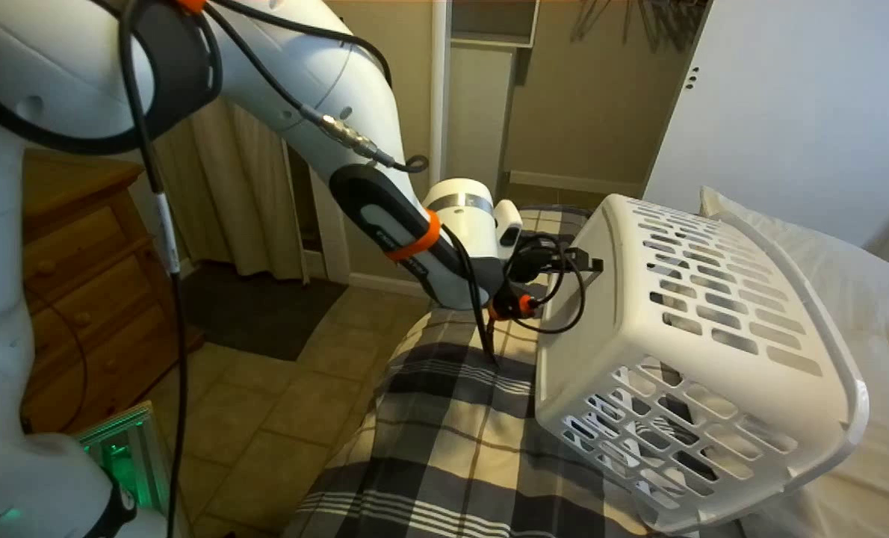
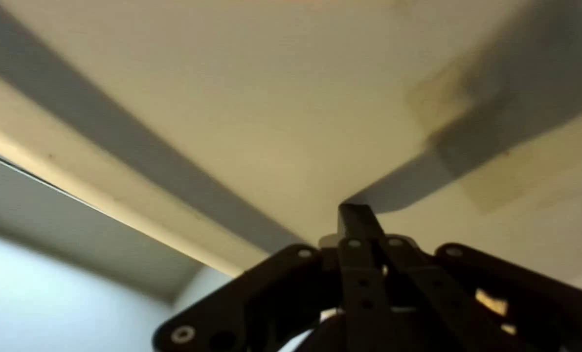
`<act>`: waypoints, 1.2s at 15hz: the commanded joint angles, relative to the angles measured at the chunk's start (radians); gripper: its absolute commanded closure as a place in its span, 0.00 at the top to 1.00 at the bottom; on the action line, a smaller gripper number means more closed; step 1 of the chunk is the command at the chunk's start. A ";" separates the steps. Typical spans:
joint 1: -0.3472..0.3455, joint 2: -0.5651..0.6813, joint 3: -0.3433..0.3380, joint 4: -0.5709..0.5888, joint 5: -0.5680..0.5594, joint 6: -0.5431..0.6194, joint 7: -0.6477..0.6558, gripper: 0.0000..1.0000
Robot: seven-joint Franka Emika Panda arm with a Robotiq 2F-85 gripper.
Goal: Push the white basket forward until it is upside down on the bed
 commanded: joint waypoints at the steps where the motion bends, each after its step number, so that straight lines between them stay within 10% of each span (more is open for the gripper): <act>1: 0.005 0.041 0.004 0.064 -0.025 -0.043 0.035 0.00; 11: 0.142 0.044 -0.245 0.144 -0.024 -0.023 0.123 0.00; 18: -0.115 0.044 -0.140 0.193 0.025 0.259 0.225 0.00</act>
